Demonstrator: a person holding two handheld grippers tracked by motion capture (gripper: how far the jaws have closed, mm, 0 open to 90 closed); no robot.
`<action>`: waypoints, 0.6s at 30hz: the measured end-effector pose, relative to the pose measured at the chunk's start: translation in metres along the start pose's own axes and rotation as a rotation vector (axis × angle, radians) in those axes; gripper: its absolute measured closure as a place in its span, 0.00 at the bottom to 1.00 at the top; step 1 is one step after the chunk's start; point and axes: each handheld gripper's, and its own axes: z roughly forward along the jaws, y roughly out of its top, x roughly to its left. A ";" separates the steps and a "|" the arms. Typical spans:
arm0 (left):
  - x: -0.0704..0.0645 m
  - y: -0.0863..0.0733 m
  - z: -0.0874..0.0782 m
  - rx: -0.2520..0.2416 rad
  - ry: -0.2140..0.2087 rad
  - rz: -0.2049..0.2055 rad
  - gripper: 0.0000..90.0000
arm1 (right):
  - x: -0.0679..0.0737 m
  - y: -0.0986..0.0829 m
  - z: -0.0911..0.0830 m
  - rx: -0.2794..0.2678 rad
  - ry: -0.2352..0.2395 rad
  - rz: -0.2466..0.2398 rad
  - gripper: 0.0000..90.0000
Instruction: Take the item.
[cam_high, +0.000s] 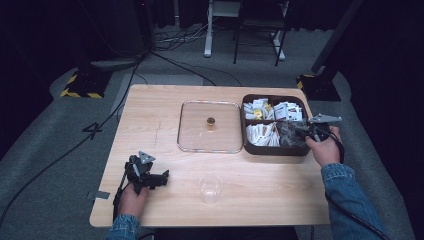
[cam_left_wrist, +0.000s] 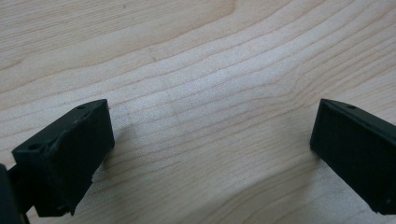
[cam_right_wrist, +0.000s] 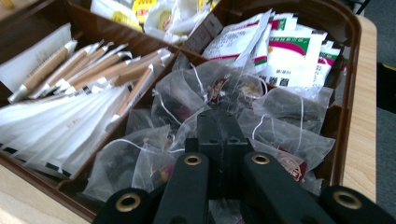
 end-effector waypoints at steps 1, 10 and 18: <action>0.000 0.000 0.000 0.000 0.000 0.000 0.00 | 0.000 0.000 -0.002 -0.015 -0.001 0.006 1.00; 0.000 0.000 0.000 0.000 0.000 0.000 0.00 | -0.002 0.005 -0.016 -0.103 0.032 0.058 1.00; 0.000 0.000 0.000 0.000 0.000 0.000 0.00 | 0.000 0.011 -0.030 -0.180 0.087 0.098 1.00</action>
